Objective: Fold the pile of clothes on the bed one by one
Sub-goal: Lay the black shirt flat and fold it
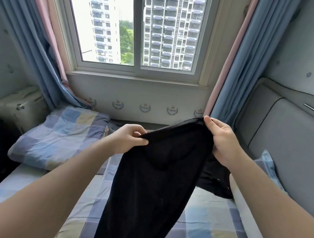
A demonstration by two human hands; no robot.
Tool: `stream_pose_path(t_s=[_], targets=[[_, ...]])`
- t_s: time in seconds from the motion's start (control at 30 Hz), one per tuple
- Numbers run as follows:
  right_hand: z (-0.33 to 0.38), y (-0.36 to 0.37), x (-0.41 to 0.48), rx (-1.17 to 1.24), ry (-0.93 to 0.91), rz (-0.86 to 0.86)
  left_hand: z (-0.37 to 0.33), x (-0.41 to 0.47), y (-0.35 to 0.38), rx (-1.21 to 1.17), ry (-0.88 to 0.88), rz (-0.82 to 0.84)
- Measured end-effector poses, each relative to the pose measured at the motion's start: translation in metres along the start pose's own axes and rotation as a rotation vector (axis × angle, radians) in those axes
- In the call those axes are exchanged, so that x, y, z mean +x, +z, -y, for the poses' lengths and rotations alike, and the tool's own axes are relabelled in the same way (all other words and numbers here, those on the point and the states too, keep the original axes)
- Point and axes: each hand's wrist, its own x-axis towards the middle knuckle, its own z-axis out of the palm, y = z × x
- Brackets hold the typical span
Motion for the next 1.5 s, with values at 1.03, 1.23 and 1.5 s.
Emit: stream_pose_path(t_s=[1.03,1.23,1.5], targets=[[0.048,0.071,0.067,-1.372,-0.443,-0.089,-0.044,0.017,-0.115,0.690,0.185,-0.412],[0.062,0.099,0.089,-1.061,-0.182,-0.137,-0.041,0.020,-0.184,0.342,0.043,-0.342],[0.052,0.153,0.091,-0.538,0.117,-0.112,-0.020,0.013,-0.231,-0.012,-0.048,-0.320]])
